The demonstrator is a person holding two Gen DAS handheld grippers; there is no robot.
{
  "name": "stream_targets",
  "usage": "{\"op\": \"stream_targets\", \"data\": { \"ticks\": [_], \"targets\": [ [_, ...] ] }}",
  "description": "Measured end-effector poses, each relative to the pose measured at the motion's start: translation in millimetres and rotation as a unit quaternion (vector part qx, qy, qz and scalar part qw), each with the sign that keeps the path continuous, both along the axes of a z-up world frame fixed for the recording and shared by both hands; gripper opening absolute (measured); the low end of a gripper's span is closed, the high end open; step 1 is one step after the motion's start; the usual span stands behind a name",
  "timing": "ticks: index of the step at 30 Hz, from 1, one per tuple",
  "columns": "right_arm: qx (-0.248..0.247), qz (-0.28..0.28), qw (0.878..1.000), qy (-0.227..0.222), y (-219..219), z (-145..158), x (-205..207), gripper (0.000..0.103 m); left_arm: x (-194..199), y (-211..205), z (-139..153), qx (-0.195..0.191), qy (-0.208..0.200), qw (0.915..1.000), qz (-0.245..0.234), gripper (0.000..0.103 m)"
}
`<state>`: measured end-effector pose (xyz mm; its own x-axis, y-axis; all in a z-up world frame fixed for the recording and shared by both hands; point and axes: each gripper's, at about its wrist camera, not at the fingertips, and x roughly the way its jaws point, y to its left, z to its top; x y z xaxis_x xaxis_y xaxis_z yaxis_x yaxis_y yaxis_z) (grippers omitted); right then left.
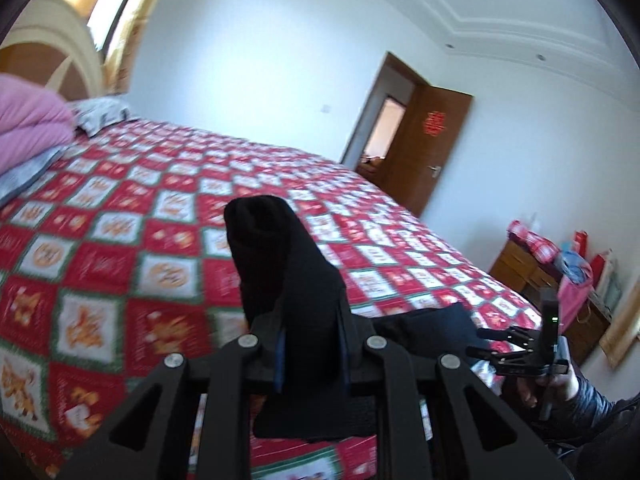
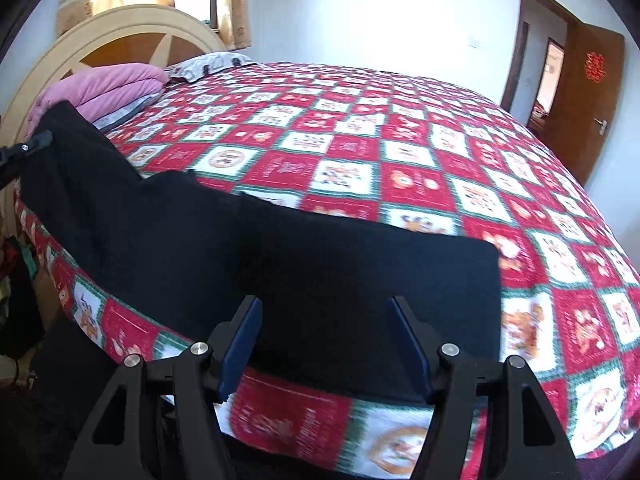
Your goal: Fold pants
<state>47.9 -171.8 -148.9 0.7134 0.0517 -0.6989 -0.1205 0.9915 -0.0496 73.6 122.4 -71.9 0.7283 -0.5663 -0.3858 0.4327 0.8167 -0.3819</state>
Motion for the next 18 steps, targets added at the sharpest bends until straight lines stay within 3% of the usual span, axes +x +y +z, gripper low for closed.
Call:
{"op": "stream_targets", "data": {
  "ticks": [8,18],
  "targets": [
    [0.017,-0.056,0.998,-0.001,-54,2,-17,0.066,8,-65,33,0.009,-0.024,0.9978,-0.061,0.02],
    [0.031,-0.121,0.992,-0.006,-98,4,-17,0.066,16,-150,52,0.017,-0.015,0.9907,-0.134,0.02]
  ]
}}
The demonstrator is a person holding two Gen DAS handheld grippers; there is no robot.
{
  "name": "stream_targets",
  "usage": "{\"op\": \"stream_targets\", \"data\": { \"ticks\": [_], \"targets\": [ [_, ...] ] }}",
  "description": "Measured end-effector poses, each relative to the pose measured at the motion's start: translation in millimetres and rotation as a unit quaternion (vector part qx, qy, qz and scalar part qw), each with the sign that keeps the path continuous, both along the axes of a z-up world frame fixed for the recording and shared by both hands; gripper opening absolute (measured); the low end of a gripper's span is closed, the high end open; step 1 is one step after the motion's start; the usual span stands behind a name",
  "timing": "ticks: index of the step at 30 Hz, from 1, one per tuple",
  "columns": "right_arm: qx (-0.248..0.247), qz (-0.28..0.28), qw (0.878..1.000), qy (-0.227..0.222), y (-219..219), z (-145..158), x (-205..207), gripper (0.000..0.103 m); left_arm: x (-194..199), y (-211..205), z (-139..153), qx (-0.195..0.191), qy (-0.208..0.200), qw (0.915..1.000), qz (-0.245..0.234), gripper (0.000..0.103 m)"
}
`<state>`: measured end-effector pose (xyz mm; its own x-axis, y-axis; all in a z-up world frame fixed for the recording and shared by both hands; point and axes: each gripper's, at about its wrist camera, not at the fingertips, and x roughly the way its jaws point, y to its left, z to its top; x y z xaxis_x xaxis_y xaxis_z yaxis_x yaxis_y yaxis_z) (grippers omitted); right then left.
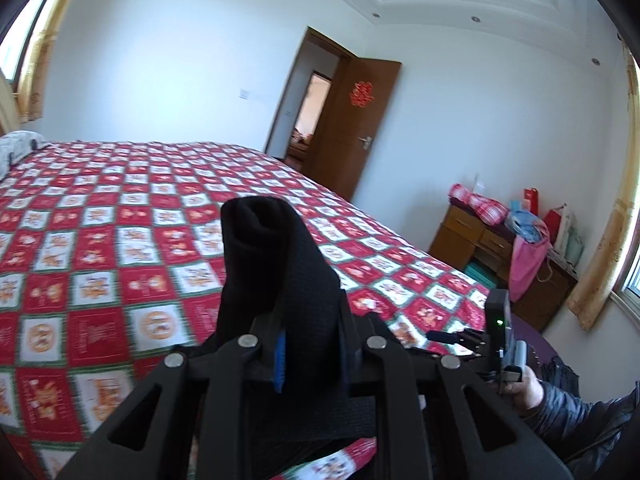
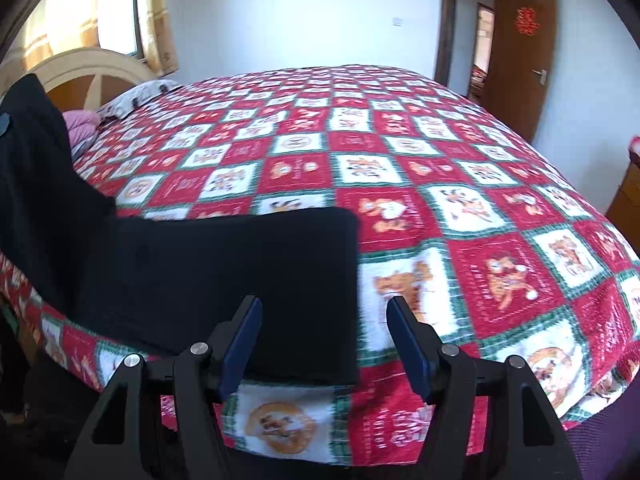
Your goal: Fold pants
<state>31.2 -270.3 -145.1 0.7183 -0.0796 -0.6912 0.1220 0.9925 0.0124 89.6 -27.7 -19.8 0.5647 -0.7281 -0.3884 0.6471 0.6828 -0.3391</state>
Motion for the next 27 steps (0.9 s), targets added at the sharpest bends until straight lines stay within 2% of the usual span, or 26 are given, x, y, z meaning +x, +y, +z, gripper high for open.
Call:
{"op": "stream_targets", "data": {
  "ticks": [6,14,20,23,27],
  "targets": [
    [0.034,-0.056,0.998,-0.004,-39,1,-1,0.066,2,-53,7,0.015,0.012,0.9988,-0.046,0.02],
    [0.049,-0.081,0.996,-0.009,-61,1,-3,0.066,8,-123,-7,0.055,0.035,0.994,-0.088,0.02],
    [0.057,-0.09,0.994,-0.007,-69,-5,-2,0.066,13,-171,-39,0.113,0.051,0.9867,-0.106,0.02],
    [0.064,-0.096,0.993,-0.005,-75,-9,-1,0.066,15,-191,-62,0.147,0.065,0.9803,-0.115,0.02],
    [0.07,-0.099,0.993,-0.006,-77,-12,0,0.066,17,-208,-88,0.182,0.067,0.975,-0.109,0.027]
  ]
}}
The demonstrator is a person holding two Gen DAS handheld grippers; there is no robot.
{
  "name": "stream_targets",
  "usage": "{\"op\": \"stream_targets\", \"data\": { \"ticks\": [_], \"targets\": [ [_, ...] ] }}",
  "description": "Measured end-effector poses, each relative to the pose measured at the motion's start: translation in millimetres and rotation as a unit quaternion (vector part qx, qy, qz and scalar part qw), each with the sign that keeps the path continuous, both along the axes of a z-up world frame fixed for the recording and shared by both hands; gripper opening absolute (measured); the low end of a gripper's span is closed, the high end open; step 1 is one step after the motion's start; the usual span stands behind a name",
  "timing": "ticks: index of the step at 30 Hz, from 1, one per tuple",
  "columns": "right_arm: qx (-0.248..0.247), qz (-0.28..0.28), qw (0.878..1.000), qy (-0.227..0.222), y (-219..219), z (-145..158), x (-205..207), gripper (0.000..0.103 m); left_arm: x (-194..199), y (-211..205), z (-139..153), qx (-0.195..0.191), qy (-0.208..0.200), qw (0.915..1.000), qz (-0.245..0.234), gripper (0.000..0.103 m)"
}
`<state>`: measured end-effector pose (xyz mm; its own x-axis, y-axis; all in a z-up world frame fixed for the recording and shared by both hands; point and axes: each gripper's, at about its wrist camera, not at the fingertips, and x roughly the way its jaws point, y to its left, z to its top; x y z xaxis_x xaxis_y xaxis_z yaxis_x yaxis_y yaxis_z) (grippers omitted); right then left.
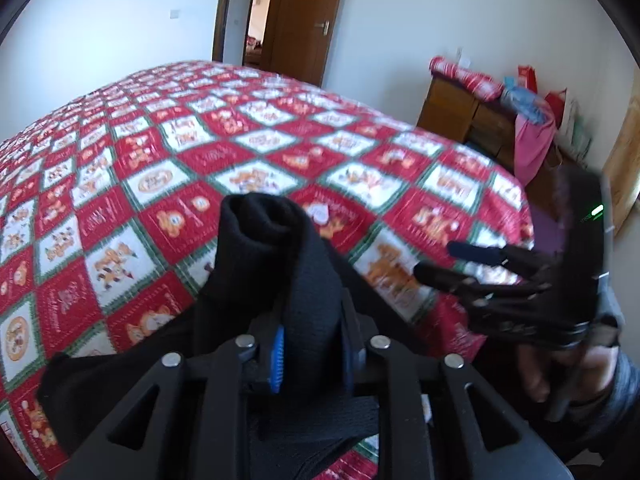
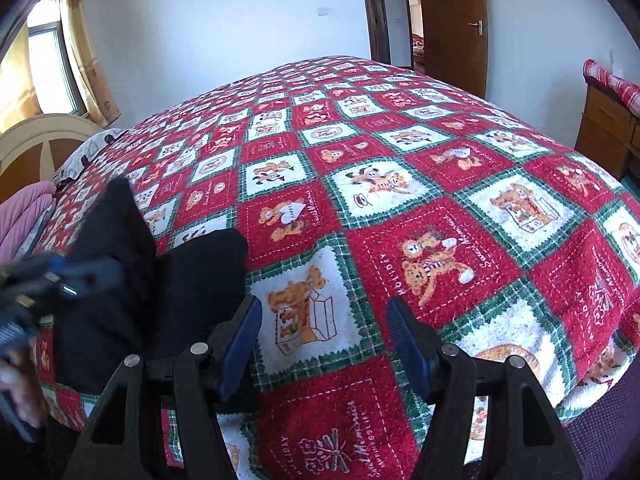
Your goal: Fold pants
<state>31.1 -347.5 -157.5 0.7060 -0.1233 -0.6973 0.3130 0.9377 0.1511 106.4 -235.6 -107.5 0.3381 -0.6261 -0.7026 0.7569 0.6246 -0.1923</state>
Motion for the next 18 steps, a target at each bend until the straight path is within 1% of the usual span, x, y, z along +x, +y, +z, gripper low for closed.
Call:
{"op": "stream_targets", "data": {
  "ticks": [1,3,4,5,6,7,8,9,11,13,15,17,18],
  "targets": [
    [-0.001,0.0,1.0,0.0,0,0,0,0.066,-1,-2,-3,-0.001,0.002,1.0,0.004,0.029],
    [-0.006,-0.001,1.0,0.001,1,-1,0,0.066,-7,-1,-2,-0.019,-0.001,0.9998,0.001,0.041],
    [-0.007,-0.003,1.0,0.0,1,-1,0,0.066,-12,2,2,-0.037,-0.007,0.9993,-0.003,0.047],
    [-0.008,-0.005,1.0,-0.001,0,-1,-1,0.066,-17,4,6,-0.05,-0.015,0.9986,-0.002,0.063],
    [-0.008,-0.009,1.0,-0.004,-2,0,-1,0.066,-23,11,14,-0.068,-0.033,0.9971,0.005,0.079],
    [-0.008,-0.013,1.0,-0.007,-3,1,-2,0.066,-27,17,19,-0.081,-0.047,0.9956,0.012,0.085],
    [-0.006,-0.017,1.0,-0.011,-4,2,-4,0.066,-32,28,26,-0.096,-0.062,0.9933,0.019,0.095],
    [-0.003,-0.019,1.0,-0.016,-5,4,-5,0.066,-32,35,28,-0.102,-0.069,0.9921,0.026,0.1],
    [0.012,-0.011,0.999,-0.035,-5,9,-9,0.066,-32,55,29,-0.099,-0.089,0.9897,0.055,0.101],
    [0.028,0.006,0.998,-0.059,-1,16,-13,0.066,-28,75,21,-0.073,-0.106,0.9878,0.088,0.101],
    [0.04,0.036,0.995,-0.083,9,23,-15,0.066,-23,94,5,-0.037,-0.124,0.9831,0.129,0.101],
    [0.038,0.063,0.993,-0.09,21,26,-14,0.066,-19,108,-12,-0.022,-0.112,0.9817,0.152,0.101],
    [0.034,0.073,0.993,-0.085,28,24,-12,0.066,-16,115,-20,-0.021,-0.1,0.981,0.165,0.101]
  ]
}}
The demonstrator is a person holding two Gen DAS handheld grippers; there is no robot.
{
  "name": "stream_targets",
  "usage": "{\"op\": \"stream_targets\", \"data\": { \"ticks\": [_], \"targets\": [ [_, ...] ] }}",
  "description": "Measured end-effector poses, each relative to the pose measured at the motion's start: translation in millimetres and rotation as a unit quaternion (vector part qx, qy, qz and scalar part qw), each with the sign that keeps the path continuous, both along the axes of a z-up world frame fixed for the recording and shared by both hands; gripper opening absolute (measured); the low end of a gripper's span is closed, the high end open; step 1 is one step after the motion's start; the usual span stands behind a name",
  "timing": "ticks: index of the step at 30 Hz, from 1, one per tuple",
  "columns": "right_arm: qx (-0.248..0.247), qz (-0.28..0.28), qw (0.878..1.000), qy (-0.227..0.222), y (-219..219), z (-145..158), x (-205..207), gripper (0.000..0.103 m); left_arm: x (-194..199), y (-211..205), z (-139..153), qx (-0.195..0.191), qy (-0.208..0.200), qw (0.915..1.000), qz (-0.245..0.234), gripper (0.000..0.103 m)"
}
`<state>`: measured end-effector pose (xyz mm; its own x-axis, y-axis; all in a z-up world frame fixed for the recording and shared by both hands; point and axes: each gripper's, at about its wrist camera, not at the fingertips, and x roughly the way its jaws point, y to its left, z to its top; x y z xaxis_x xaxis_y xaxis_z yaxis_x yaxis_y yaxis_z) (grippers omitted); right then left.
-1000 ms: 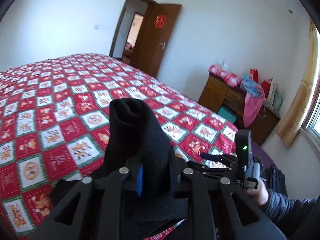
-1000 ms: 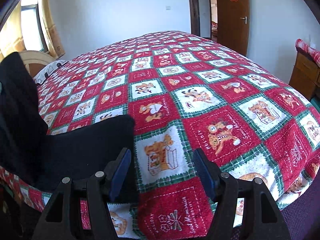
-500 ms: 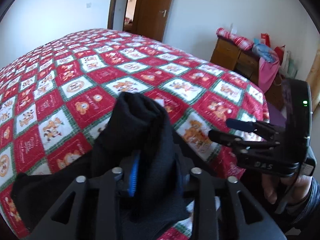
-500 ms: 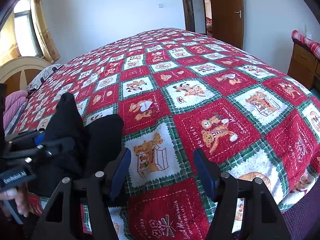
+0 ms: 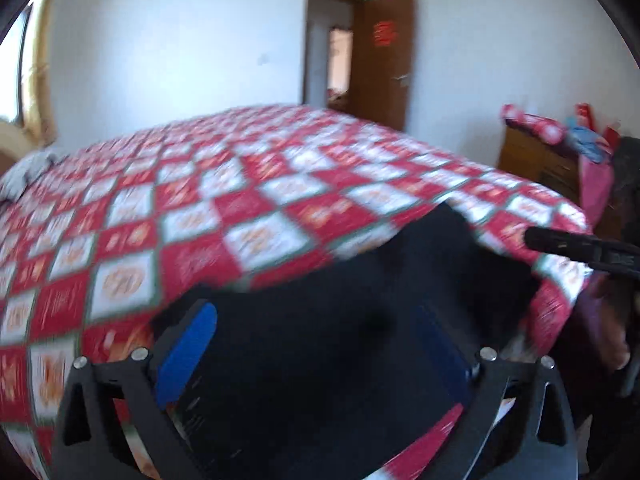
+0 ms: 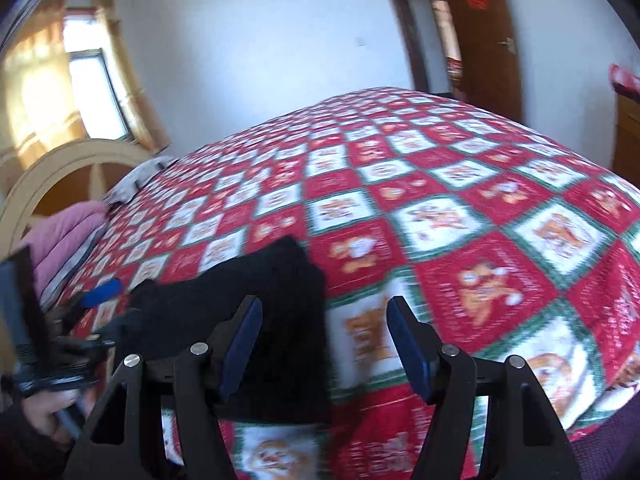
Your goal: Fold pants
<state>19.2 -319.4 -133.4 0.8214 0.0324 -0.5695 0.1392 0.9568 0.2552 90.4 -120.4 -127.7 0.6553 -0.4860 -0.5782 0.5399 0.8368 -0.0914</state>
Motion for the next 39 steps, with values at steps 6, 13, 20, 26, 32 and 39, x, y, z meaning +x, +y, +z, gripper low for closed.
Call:
{"op": "stream_targets", "data": {
  "ticks": [6,13,20,26,32,39],
  "targets": [
    [-0.03,0.026,0.995,0.088,16,-25,16,0.031,7,32,-27,-0.017,0.024,0.9988,0.04,0.103],
    [0.008,0.023,0.989,0.145,1,-53,22,0.027,16,44,-53,-0.04,0.043,0.9971,0.048,0.103],
    [-0.023,0.018,0.991,0.127,4,-38,17,0.04,7,57,-40,-0.039,0.023,0.9971,0.062,0.103],
    [-0.051,-0.006,0.998,0.037,17,9,-2,0.044,-4,75,-39,-0.045,0.017,0.9961,0.073,0.103],
    [-0.031,0.125,0.992,0.013,81,6,29,0.045,-1,72,-51,-0.018,0.031,0.9959,0.083,0.103],
    [-0.008,0.105,0.993,0.052,87,-22,75,0.045,1,79,-57,-0.032,0.048,0.9949,0.083,0.103]
  ]
}}
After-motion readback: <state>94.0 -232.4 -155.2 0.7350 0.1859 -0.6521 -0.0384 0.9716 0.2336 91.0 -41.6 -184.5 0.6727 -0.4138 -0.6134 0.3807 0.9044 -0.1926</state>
